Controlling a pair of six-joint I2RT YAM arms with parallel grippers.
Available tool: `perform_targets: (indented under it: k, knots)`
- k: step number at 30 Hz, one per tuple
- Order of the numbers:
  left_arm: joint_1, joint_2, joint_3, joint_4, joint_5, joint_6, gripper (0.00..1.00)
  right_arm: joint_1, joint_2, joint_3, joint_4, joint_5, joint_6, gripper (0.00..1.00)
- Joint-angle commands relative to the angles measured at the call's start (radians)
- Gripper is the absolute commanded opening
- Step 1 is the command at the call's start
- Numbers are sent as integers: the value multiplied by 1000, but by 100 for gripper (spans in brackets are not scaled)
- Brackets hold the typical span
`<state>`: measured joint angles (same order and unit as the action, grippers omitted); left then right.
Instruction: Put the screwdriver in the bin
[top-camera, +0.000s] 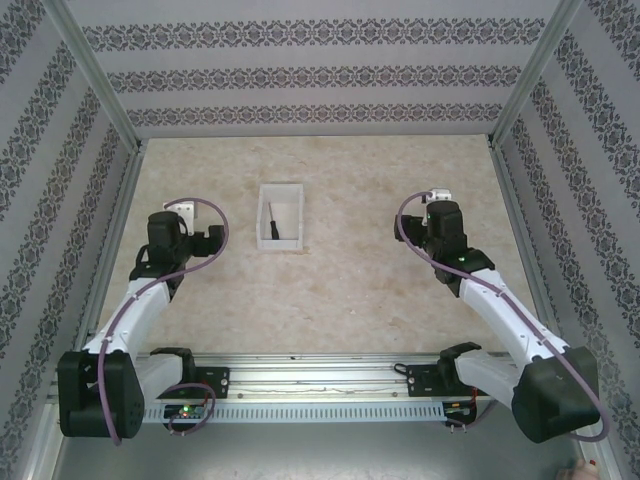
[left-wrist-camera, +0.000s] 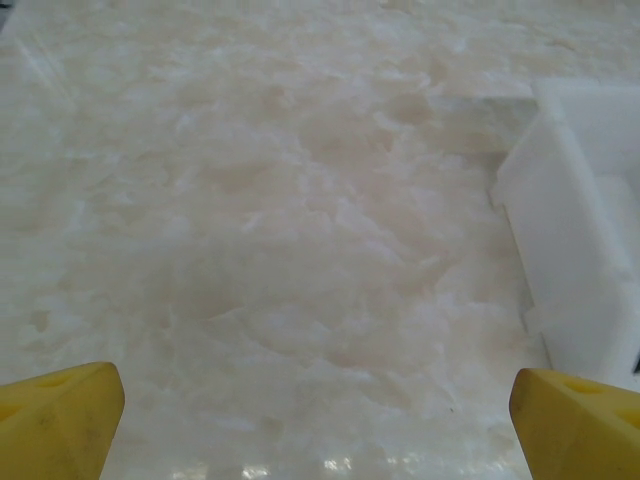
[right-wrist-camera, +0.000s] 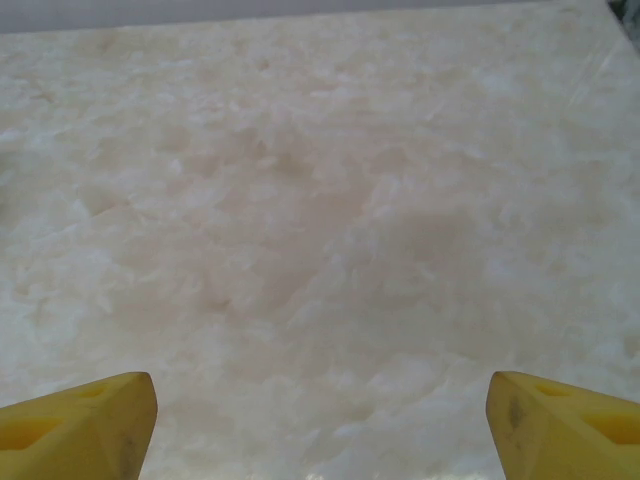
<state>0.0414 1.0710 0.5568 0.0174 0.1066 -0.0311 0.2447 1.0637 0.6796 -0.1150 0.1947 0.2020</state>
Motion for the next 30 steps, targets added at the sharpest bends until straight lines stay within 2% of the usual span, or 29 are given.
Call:
perform_targets:
  k: [1, 6, 8, 10, 12, 17, 22, 25, 28, 30]
  knots:
    - [5, 14, -30, 161, -66, -17, 99, -48, -1, -64, 158, 55, -100, 87]
    - [5, 111, -74, 296, -120, 11, 99, -58, 38, -152, 289, 50, -124, 89]
    - [7, 137, -113, 392, -132, 19, 99, -61, 35, -223, 429, 44, -134, 90]
    - [9, 164, -159, 510, -122, 22, 99, -73, 42, -293, 572, 46, -139, 96]
    - [8, 200, -192, 612, -120, 12, 99, -89, 58, -327, 653, 53, -151, 97]
    - [9, 323, -230, 859, -127, -33, 99, -135, 88, -408, 806, 51, -188, 97]
    - [9, 439, -253, 1014, -107, -39, 99, -187, 121, -430, 881, -51, -188, 98]
    - [9, 543, -305, 1228, -103, -37, 99, -199, 165, -432, 938, -78, -178, 98]
    - [9, 524, -335, 1241, -32, -7, 99, -217, 220, -425, 1010, -108, -149, 98]
    - [9, 547, -340, 1289, -66, -19, 99, -221, 277, -407, 1044, -128, -159, 98]
